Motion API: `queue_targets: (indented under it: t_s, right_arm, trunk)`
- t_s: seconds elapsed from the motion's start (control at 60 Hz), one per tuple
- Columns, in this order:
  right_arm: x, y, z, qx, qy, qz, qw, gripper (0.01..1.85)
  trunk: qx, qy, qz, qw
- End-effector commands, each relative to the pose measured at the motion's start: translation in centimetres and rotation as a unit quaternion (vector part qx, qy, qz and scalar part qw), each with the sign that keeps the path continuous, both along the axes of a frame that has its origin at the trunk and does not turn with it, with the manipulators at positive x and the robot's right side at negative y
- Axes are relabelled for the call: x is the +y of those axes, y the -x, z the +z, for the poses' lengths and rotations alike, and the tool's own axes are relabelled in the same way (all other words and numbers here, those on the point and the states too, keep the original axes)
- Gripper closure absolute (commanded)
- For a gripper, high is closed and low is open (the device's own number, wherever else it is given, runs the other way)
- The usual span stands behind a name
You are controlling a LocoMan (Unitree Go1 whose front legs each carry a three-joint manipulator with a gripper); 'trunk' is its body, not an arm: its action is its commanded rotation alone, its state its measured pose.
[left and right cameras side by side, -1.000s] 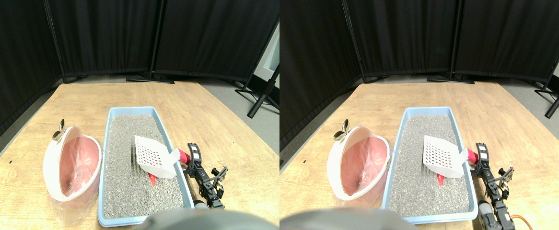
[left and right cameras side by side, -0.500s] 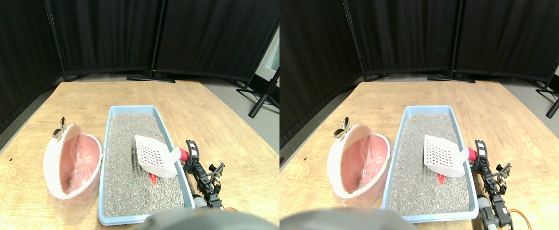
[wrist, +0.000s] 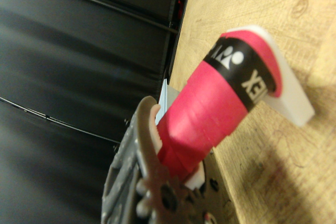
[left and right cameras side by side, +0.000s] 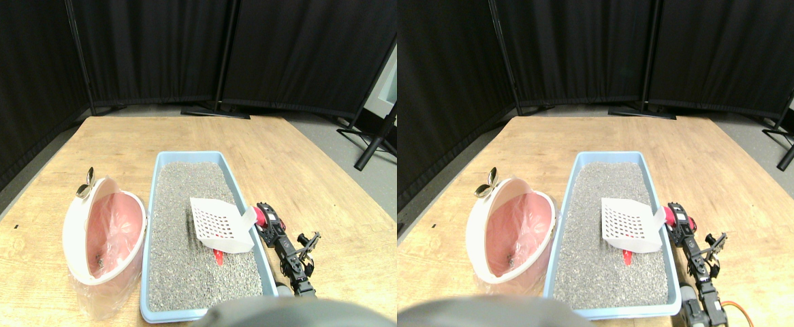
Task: Scoop (unimanual)
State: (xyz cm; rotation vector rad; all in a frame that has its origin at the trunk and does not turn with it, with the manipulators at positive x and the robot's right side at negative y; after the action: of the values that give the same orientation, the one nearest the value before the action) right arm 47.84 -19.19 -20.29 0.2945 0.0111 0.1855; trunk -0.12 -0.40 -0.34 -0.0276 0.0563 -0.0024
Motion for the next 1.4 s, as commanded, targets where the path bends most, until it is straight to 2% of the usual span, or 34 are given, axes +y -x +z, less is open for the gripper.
queue_targets:
  t_s: [0.017,0.2,0.333,0.517,0.667,0.767,0.933,1.033,1.133,1.183,1.4]
  right_arm:
    - [0.0,0.2,0.6,-0.019,0.012,0.009,1.0,1.81]
    - [-0.3,0.4,1.4,-0.028,0.028,0.01,0.999,1.81]
    - [-0.3,0.7,2.3,-0.038,0.054,0.008,0.998,1.81]
    - [-0.2,1.2,4.3,-0.088,0.095,0.009,0.992,1.81]
    - [-0.2,0.9,5.8,-0.115,0.099,0.021,0.988,1.81]
    - [-0.2,0.7,6.6,-0.146,0.099,0.03,0.984,1.81]
    - [-0.1,0.8,7.8,-0.16,0.114,0.026,0.98,1.81]
    - [-0.1,0.7,8.5,-0.18,0.136,0.04,0.973,1.81]
    - [-0.1,0.7,9.3,-0.184,0.153,0.039,0.97,1.81]
    - [-0.2,0.5,9.7,-0.198,0.166,0.05,0.965,1.81]
    - [-0.5,0.6,11.3,-0.189,0.2,0.047,0.96,1.81]
  trunk:
    - [0.0001,0.009,0.005,1.0]
    - [-0.0009,0.01,0.004,0.9999]
    - [0.0014,0.011,0.002,0.9999]
    - [0.0025,0.015,0.003,0.9999]
    - [0.003,0.019,0.008,0.9998]
    - [0.0026,0.023,0.012,0.9997]
    - [0.0029,0.029,0.019,0.9994]
    - [0.0029,0.033,0.024,0.9992]
    - [0.0049,0.037,0.029,0.9989]
    - [0.0055,0.039,0.032,0.9987]
    - [0.006,0.045,0.043,0.998]
